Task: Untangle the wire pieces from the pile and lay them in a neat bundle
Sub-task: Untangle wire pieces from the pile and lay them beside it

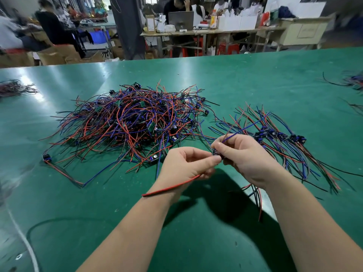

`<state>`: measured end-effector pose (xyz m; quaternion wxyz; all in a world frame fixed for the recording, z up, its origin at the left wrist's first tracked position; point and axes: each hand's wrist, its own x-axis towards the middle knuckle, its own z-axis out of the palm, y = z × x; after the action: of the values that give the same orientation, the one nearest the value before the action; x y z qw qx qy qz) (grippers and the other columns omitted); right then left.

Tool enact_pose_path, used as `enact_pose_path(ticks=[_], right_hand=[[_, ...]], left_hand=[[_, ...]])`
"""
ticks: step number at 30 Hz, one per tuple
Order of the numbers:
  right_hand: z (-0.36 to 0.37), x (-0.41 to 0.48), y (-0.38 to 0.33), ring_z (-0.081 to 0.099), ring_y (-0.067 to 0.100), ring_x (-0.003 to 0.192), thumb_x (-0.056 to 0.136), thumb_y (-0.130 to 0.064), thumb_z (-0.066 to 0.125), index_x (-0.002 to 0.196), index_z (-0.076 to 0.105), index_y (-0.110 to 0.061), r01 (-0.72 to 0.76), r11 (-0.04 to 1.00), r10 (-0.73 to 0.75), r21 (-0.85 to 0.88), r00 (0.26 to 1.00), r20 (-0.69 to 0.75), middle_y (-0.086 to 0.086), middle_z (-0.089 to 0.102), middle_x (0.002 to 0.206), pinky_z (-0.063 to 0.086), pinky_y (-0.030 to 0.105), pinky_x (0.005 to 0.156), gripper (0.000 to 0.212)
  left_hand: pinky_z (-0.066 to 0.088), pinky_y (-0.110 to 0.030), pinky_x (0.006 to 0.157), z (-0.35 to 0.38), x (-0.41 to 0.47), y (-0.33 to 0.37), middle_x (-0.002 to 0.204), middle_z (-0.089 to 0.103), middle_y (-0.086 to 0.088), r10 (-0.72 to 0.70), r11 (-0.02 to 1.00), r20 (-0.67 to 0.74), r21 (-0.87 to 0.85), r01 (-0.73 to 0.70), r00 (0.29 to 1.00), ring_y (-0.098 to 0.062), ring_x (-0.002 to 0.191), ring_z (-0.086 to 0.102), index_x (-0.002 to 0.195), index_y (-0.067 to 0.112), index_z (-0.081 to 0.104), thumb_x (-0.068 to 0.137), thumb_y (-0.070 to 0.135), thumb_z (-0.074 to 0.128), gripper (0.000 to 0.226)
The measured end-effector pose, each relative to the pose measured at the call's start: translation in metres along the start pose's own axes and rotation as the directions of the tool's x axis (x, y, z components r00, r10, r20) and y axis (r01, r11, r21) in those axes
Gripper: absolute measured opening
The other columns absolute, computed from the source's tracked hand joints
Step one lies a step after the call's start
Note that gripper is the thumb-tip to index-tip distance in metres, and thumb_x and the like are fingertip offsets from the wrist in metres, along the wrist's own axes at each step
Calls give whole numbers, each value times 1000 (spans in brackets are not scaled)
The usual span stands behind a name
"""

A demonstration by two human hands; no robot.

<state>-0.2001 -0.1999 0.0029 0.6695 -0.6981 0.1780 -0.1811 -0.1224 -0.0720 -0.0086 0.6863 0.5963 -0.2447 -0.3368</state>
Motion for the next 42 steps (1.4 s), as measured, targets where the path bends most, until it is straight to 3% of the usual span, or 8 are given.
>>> enact_pose_path(ticks=[5, 11, 15, 20, 25, 34, 39, 42], right_hand=[[4, 1, 4, 56, 10, 61, 81, 8, 65, 92, 68, -8, -17, 998, 20, 57, 998, -52, 1, 61, 66, 47, 18, 61, 20], [2, 4, 3, 54, 10, 55, 82, 4, 62, 76, 68, -6, -138, 954, 170, 265, 980, -100, 0, 65, 58, 41, 22, 59, 13], [-4, 7, 0, 57, 6, 49, 85, 4, 59, 79, 64, -3, -109, 923, 181, 369, 969, -167, 1, 65, 55, 39, 13, 47, 10], [-30, 12, -1, 61, 8, 55, 89, 4, 56, 82, 63, -5, -43, 872, 228, 488, 917, -327, 1, 66, 57, 42, 17, 59, 14], [-38, 15, 2, 64, 11, 55, 86, 3, 62, 81, 64, -6, 20, 845, 230, 535, 889, -396, 2, 68, 58, 48, 18, 56, 10], [-40, 14, 3, 53, 8, 38, 90, -16, 64, 68, 57, -14, 98, 933, 106, 346, 844, -525, 0, 62, 48, 38, 13, 38, 23], [-36, 14, 3, 64, 14, 49, 97, -35, 50, 89, 60, -14, -21, 997, 51, 70, 891, -451, 11, 68, 79, 49, 22, 46, 25], [-21, 8, 4, 67, 15, 58, 86, -25, 67, 92, 63, -17, -28, 991, 6, -129, 985, -172, 11, 71, 80, 50, 23, 52, 11]], left_hand=[[45, -17, 48, 7, 0, -14, 55, 65, -5, -4, 995, -32, 98, 7, 999, -10, 47, 56, 66, 10, 68, 77, 0, 74, 16], [51, -20, 50, 10, 0, -10, 55, 66, -7, -36, 999, 30, 0, 36, 999, -12, 46, 60, 69, 5, 68, 80, -6, 69, 16], [50, -20, 50, 12, -4, -9, 55, 65, -7, -98, 995, 82, 15, 97, 992, -11, 45, 60, 69, 3, 65, 79, -7, 70, 15], [48, -17, 50, 17, -12, -14, 57, 66, -5, -241, 953, 244, 240, 182, 939, -12, 49, 60, 67, 11, 65, 77, 5, 76, 16], [50, -19, 53, 13, -13, -9, 59, 67, -5, -309, 937, 311, 262, 231, 899, -12, 49, 61, 71, 9, 64, 78, 5, 75, 14], [51, -18, 53, 7, -11, -9, 62, 69, -5, -312, 940, 366, 256, 227, 877, -11, 52, 64, 72, 12, 64, 77, 5, 76, 15], [52, -18, 50, 7, 0, -13, 61, 68, -6, -172, 985, 54, -4, 173, 984, -12, 51, 63, 77, 5, 67, 79, 8, 75, 8], [51, -16, 49, 0, 7, -12, 60, 68, -4, -108, 991, -96, -87, 100, 990, -9, 50, 64, 83, -1, 65, 81, 6, 72, 9]])
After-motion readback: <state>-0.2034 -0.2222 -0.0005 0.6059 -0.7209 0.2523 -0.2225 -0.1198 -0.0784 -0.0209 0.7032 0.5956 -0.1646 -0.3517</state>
